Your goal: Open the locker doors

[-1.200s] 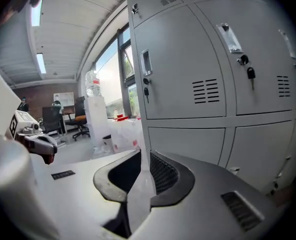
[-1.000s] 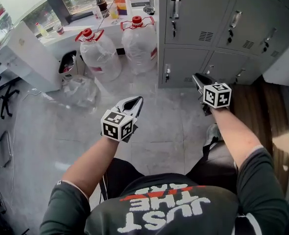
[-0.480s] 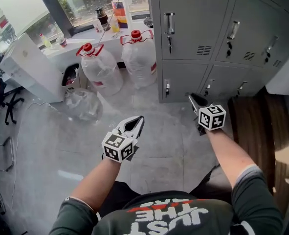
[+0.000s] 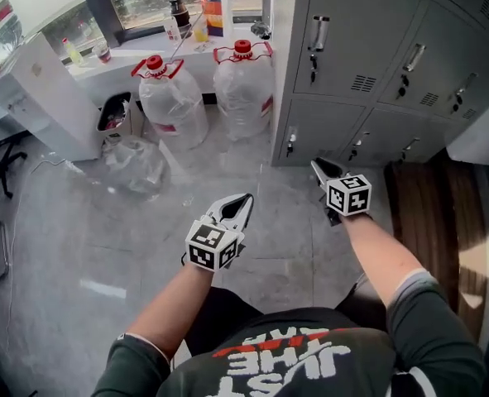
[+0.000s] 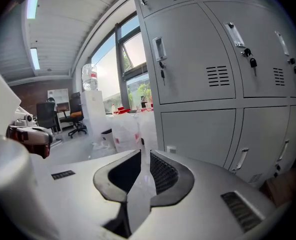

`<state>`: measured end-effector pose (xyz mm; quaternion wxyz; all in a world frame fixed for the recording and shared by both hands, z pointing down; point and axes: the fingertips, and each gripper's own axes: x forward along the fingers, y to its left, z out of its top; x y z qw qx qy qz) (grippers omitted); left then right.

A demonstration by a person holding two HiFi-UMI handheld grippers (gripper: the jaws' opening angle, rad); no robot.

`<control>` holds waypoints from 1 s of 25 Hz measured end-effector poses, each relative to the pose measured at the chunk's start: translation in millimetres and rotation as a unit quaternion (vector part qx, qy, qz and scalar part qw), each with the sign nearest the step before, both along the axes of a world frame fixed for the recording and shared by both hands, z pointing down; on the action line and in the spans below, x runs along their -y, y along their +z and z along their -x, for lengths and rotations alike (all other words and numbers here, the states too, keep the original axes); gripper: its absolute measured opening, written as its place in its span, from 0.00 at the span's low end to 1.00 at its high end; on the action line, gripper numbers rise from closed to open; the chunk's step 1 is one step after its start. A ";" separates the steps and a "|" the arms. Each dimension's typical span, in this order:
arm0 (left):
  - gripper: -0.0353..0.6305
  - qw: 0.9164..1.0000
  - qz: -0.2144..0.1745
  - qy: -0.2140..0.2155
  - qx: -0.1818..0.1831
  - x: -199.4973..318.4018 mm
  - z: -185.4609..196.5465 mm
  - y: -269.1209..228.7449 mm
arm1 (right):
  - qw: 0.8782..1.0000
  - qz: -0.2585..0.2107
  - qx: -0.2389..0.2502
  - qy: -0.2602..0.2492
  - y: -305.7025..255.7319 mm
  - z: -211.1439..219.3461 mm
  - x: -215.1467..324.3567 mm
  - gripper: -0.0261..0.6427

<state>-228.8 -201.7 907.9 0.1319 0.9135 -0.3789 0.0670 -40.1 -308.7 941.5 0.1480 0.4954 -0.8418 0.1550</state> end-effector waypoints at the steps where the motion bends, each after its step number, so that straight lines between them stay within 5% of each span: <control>1: 0.06 1.000 -0.001 0.005 0.002 -2.6 4.1 0.0 | 1.000 0.002 -0.004 0.001 -0.4 6.4 0.8 0.13; 5: 0.06 1.000 0.019 -0.008 -0.008 2.6 17.1 18.6 | 1.000 0.005 -0.023 -0.008 15.9 19.6 10.6 0.14; 13: 0.06 0.997 0.055 -0.060 -0.019 47.7 2.2 66.9 | 1.000 0.020 0.012 0.012 82.3 -2.9 77.0 0.15; 25: 0.06 0.991 0.066 -0.111 -0.029 68.8 6.2 91.4 | 0.998 0.035 -0.024 -0.045 132.0 8.3 161.3 0.22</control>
